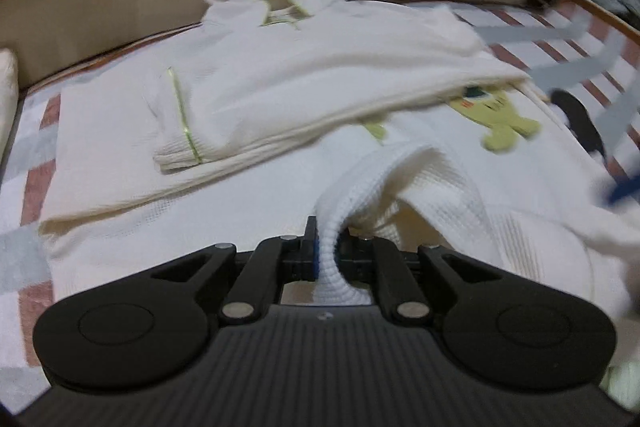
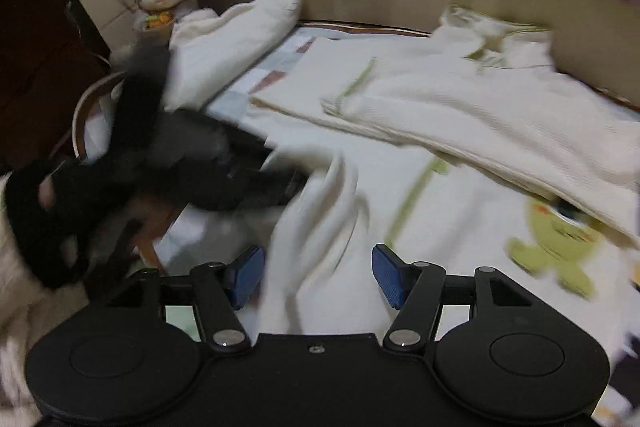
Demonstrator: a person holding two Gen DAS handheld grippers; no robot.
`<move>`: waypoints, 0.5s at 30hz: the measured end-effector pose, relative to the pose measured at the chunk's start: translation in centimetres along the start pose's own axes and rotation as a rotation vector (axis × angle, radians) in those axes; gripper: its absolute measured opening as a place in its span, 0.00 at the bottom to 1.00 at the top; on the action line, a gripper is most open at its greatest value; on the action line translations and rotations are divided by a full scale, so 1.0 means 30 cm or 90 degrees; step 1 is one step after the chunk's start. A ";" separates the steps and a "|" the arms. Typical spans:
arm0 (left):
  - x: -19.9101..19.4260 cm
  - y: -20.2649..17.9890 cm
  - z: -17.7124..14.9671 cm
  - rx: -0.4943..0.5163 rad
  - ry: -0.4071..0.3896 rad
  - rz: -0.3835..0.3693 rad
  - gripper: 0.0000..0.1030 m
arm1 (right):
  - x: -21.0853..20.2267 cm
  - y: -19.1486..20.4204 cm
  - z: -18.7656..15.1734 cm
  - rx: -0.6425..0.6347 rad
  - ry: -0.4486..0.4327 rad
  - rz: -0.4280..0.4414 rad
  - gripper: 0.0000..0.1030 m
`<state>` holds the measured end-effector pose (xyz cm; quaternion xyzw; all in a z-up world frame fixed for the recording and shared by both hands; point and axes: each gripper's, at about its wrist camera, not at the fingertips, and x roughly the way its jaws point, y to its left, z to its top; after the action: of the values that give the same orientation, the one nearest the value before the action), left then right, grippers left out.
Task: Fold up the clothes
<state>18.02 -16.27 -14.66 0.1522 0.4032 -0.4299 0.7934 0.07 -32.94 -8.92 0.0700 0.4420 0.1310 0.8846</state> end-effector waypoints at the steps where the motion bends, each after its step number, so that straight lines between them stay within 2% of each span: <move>1: 0.017 0.019 -0.002 -0.030 -0.001 -0.007 0.06 | -0.038 -0.001 -0.036 -0.016 0.006 -0.013 0.64; 3: 0.039 0.055 -0.009 -0.068 -0.005 -0.019 0.06 | -0.095 -0.006 -0.119 -0.060 0.026 -0.044 0.64; 5: 0.036 0.068 -0.017 -0.075 -0.013 -0.019 0.06 | -0.123 -0.010 -0.201 -0.092 0.056 -0.065 0.64; 8: 0.018 0.062 -0.022 -0.061 -0.023 0.000 0.06 | -0.112 -0.023 -0.299 -0.095 0.120 -0.091 0.64; 10: 0.017 0.061 -0.018 -0.067 -0.025 0.006 0.06 | -0.104 -0.032 -0.365 -0.084 0.142 -0.105 0.64; 15: -0.005 0.061 -0.028 -0.078 -0.035 0.009 0.06 | -0.098 -0.074 -0.473 -0.054 0.079 -0.121 0.73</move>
<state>19.04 -14.63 -15.27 0.0943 0.4058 -0.4025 0.8151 -12.59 -35.82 -15.70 -0.0177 0.4944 0.0692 0.8663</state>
